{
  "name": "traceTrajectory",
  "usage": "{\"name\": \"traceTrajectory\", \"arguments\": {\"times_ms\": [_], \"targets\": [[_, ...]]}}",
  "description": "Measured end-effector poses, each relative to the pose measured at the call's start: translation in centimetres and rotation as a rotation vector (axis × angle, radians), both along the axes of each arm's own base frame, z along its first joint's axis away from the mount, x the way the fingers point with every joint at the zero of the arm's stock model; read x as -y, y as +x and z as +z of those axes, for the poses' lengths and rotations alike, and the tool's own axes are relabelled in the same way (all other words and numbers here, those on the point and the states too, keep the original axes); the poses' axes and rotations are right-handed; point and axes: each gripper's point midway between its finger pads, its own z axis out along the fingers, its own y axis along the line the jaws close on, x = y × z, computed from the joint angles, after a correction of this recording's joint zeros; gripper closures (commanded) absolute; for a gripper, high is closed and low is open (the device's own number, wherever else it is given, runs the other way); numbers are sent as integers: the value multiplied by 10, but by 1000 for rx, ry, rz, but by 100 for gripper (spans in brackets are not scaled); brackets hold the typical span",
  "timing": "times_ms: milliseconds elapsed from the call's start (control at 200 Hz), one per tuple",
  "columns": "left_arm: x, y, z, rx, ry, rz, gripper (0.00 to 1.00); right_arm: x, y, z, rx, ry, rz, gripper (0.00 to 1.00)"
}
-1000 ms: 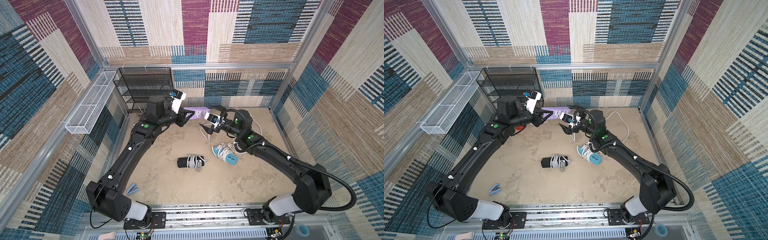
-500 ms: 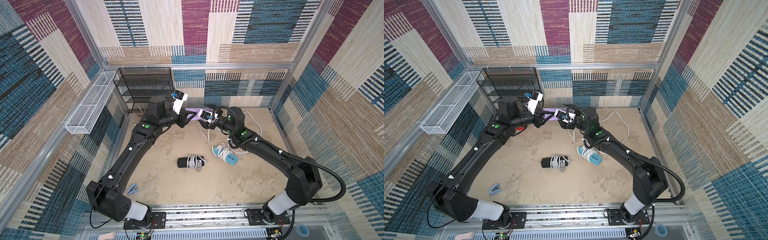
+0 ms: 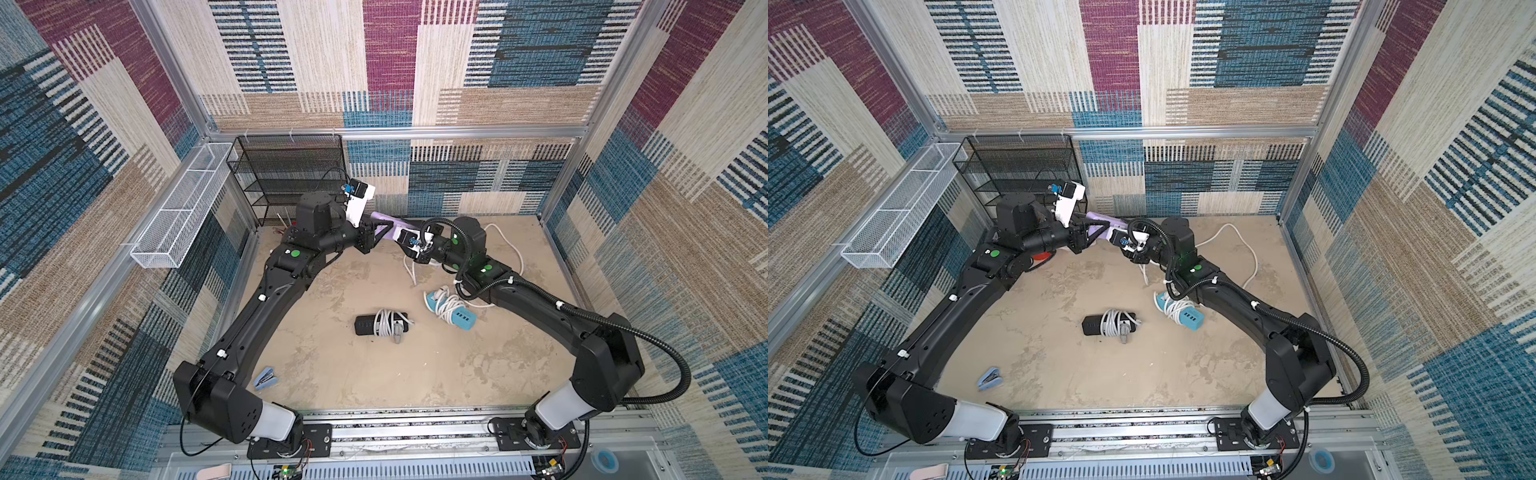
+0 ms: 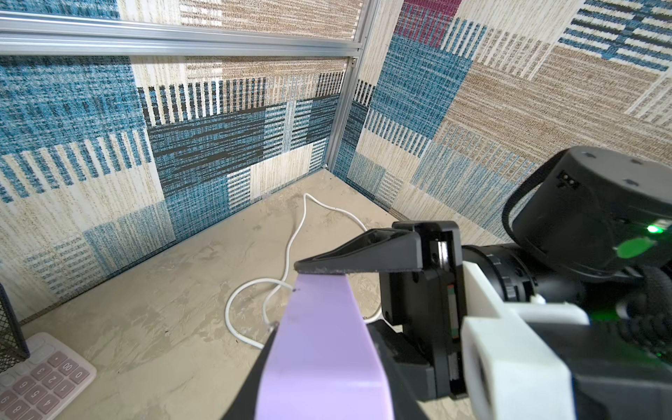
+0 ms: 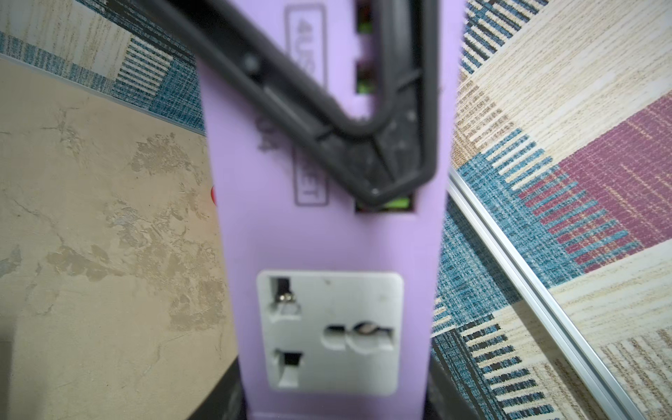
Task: Unwrap the cord wrapped around the power strip
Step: Place the power strip at the center of the board.
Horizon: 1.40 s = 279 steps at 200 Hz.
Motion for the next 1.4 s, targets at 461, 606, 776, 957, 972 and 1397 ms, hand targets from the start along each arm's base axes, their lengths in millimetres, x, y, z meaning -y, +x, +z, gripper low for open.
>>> {"name": "traceTrajectory", "arguments": {"times_ms": [461, 606, 776, 957, 972, 1397], "targets": [[-20, 3, 2, 46, 25, 118, 1, 52, 51, -17, -194, 137, -199, 85], [-24, 6, 2, 51, 35, 146, 1, 101, 87, -40, -319, 212, -369, 86], [-25, 8, 0, 51, 39, 156, 1, 183, 122, -81, -488, 314, -622, 86], [-27, 10, 0, 54, 45, 172, 1, 253, 141, -133, -671, 394, -847, 83], [-27, 10, 0, 53, 45, 172, 1, 256, 142, -137, -684, 397, -859, 83], [-28, 10, 0, 59, 51, 172, 1, 327, 139, -244, -999, 426, -1114, 83]]}}
